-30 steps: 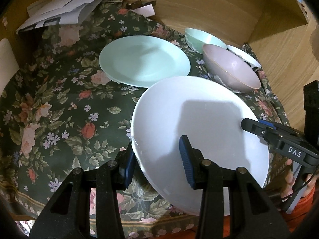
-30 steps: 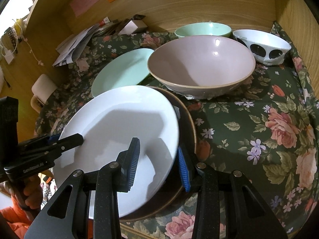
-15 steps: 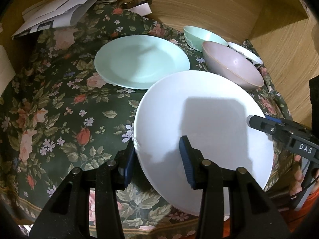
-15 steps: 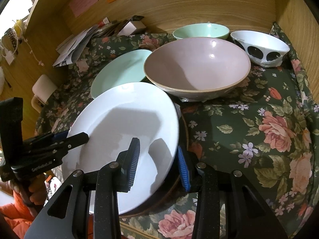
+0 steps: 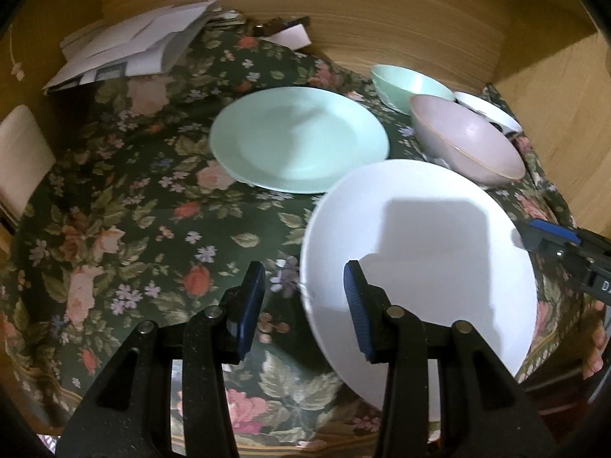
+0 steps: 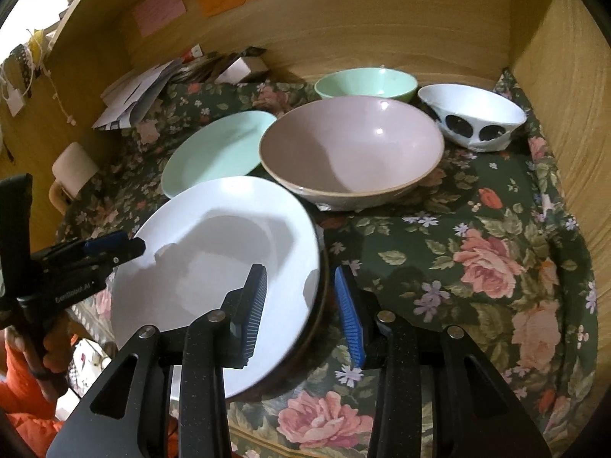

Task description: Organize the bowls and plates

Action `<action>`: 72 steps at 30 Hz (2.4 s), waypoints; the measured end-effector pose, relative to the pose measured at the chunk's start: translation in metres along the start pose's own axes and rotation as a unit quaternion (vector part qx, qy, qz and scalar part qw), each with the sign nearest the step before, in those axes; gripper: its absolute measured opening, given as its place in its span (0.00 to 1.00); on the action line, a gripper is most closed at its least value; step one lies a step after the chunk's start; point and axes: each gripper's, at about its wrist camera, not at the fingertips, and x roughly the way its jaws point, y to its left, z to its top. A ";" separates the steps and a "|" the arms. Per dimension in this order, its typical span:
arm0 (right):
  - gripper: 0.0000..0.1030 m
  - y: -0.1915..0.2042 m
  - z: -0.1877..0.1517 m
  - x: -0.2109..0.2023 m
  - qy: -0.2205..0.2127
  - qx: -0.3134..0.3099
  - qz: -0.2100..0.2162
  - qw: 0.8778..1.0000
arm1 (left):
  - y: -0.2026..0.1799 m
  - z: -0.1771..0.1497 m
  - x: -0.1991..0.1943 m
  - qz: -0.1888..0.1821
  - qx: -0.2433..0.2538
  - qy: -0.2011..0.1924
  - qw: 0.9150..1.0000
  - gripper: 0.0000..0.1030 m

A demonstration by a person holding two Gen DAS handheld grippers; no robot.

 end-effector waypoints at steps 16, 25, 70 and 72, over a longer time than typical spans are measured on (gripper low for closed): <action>0.60 0.022 0.040 -0.026 -0.072 -0.028 0.007 0.997 | 0.041 0.048 -0.037 0.080 -0.031 -0.093 0.992 0.82; 0.65 0.040 0.067 -0.014 -0.087 -0.054 0.013 0.995 | 0.054 0.070 -0.047 0.052 -0.026 -0.121 0.991 0.83; 0.30 0.032 0.182 0.185 0.154 -0.114 -0.006 0.981 | 0.099 0.083 0.073 -0.035 -0.075 0.019 0.996 0.41; 0.30 0.036 0.182 0.189 0.164 -0.117 -0.001 0.979 | 0.098 0.085 0.076 -0.039 -0.075 0.022 0.996 0.41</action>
